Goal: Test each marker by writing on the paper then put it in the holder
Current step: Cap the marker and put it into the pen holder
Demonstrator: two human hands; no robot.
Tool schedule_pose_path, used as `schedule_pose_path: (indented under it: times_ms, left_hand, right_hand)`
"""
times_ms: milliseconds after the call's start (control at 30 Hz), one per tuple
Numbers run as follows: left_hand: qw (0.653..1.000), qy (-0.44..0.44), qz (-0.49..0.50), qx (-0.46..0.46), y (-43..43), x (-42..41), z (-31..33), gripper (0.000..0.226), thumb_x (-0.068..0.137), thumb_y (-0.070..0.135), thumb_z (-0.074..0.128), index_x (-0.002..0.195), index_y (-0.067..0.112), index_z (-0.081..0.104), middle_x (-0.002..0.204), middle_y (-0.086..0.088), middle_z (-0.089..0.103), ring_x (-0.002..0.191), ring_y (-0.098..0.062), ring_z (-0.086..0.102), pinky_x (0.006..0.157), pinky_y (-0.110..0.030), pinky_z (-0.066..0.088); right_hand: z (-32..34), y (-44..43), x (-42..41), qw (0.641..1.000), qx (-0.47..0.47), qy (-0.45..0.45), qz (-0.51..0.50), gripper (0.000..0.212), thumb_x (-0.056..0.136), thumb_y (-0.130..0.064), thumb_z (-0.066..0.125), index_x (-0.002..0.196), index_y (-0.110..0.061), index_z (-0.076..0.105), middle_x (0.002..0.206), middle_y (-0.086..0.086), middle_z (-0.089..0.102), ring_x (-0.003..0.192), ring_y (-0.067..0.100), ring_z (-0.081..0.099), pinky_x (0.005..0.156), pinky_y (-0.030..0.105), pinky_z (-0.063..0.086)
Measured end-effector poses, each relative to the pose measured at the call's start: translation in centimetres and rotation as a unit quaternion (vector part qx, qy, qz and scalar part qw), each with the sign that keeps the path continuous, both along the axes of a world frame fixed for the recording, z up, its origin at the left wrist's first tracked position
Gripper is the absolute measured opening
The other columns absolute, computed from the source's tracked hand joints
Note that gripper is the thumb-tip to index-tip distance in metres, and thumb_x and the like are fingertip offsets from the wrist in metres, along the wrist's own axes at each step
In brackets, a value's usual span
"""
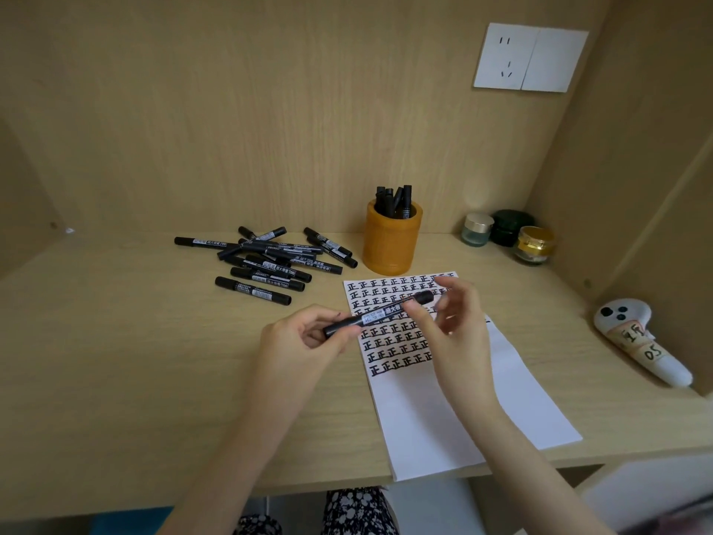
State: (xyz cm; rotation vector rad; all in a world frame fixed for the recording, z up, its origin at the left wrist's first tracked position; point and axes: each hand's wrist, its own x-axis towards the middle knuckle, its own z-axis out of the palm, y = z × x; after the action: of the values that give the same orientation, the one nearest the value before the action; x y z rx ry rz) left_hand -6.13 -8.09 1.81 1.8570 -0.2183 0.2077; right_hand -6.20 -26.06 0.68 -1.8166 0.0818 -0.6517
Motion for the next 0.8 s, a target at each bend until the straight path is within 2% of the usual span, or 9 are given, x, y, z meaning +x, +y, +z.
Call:
schedule_pose_path:
  times_ms: [100,167,233,300,400,500,633,733,800]
  left_hand:
    - [1.000,0.005,0.000,0.023,-0.2,0.4,-0.4,0.019,0.073,0.021,0.076,0.085,0.033,0.067,0.077,0.016,0.071,0.069,0.001,0.066,0.068,-0.019,0.055]
    - [1.000,-0.002,-0.004,0.011,-0.7,0.8,-0.5,0.017,0.072,0.021,0.077,0.086,0.028,0.070,0.078,0.011,0.072,0.070,-0.003,0.067,0.069,-0.022,0.056]
    - [1.000,0.000,-0.011,-0.013,-1.1,1.0,-0.3,0.015,0.072,0.024,0.078,0.086,0.026,0.072,0.075,0.009,0.072,0.069,-0.009,0.068,0.070,-0.024,0.056]
    - [0.999,0.014,-0.035,-0.032,-1.3,1.2,0.1,0.019,0.072,0.037,0.073,0.087,0.026,0.070,0.077,0.009,0.072,0.071,-0.008,0.067,0.071,-0.024,0.055]
    - [0.998,0.030,-0.047,0.003,-1.1,1.9,0.1,0.029,0.073,0.053,0.056,0.090,0.031,0.064,0.078,0.010,0.071,0.073,-0.003,0.065,0.073,-0.021,0.052]
    - [0.998,0.030,0.002,0.058,-0.3,3.2,-1.1,0.017,0.087,0.037,0.057,0.099,0.028,0.062,0.083,0.013,0.068,0.079,-0.002,0.064,0.074,-0.018,0.051]
    - [0.994,0.032,0.054,0.088,1.0,4.2,-3.5,0.020,0.089,0.033,0.059,0.107,0.028,0.064,0.087,0.015,0.069,0.084,0.001,0.063,0.082,-0.025,0.053]
    - [0.992,0.023,0.075,0.102,1.5,4.5,-4.6,0.021,0.088,0.031,0.060,0.109,0.029,0.064,0.090,0.017,0.069,0.086,0.001,0.064,0.084,-0.027,0.054]
    - [0.991,0.010,0.086,0.101,1.7,4.6,-4.8,0.022,0.089,0.029,0.059,0.110,0.028,0.063,0.089,0.018,0.069,0.084,0.004,0.064,0.081,-0.021,0.054]
  right_hand:
    - [-0.6,-0.5,0.5,0.968,-0.220,-0.089,0.078,0.029,0.086,-0.019,0.070,0.114,-0.023,0.063,0.113,-0.008,0.046,0.101,-0.001,0.047,0.086,0.012,0.039]
    - [-1.2,-0.6,1.2,0.934,-0.318,-0.118,0.115,0.024,0.086,-0.018,0.069,0.110,-0.017,0.067,0.113,-0.002,0.053,0.101,0.010,0.054,0.086,0.025,0.046]
    - [-1.4,-0.6,1.8,0.909,-0.377,-0.146,0.102,0.019,0.085,-0.017,0.069,0.104,-0.012,0.068,0.101,0.000,0.060,0.091,0.016,0.058,0.077,0.033,0.050]
    - [-1.1,-0.6,2.3,0.918,-0.357,-0.140,0.096,0.014,0.085,-0.015,0.070,0.099,-0.012,0.067,0.095,-0.002,0.059,0.082,0.010,0.056,0.069,0.027,0.050]
    - [0.4,-0.8,3.5,0.967,-0.230,-0.076,0.080,0.012,0.085,-0.019,0.071,0.094,-0.020,0.063,0.092,-0.009,0.057,0.076,0.005,0.055,0.065,0.014,0.043]
    - [3.0,-1.4,6.1,0.993,-0.111,-0.029,0.035,0.015,0.089,-0.022,0.066,0.101,-0.023,0.059,0.091,-0.010,0.060,0.080,0.004,0.057,0.068,0.015,0.046]
    - [6.4,-2.3,10.5,0.995,-0.058,-0.069,-0.033,0.019,0.092,-0.019,0.062,0.110,-0.016,0.059,0.089,-0.012,0.060,0.081,0.006,0.059,0.070,0.025,0.052]
    - [7.8,-2.4,13.7,0.994,-0.049,-0.078,-0.062,0.020,0.093,-0.015,0.060,0.113,-0.011,0.060,0.094,-0.007,0.061,0.080,0.004,0.056,0.070,0.023,0.052]
    - [8.2,-2.5,15.4,0.993,-0.049,-0.080,-0.077,0.023,0.093,-0.013,0.059,0.116,-0.008,0.059,0.100,-0.001,0.063,0.079,0.002,0.055,0.066,0.011,0.049]
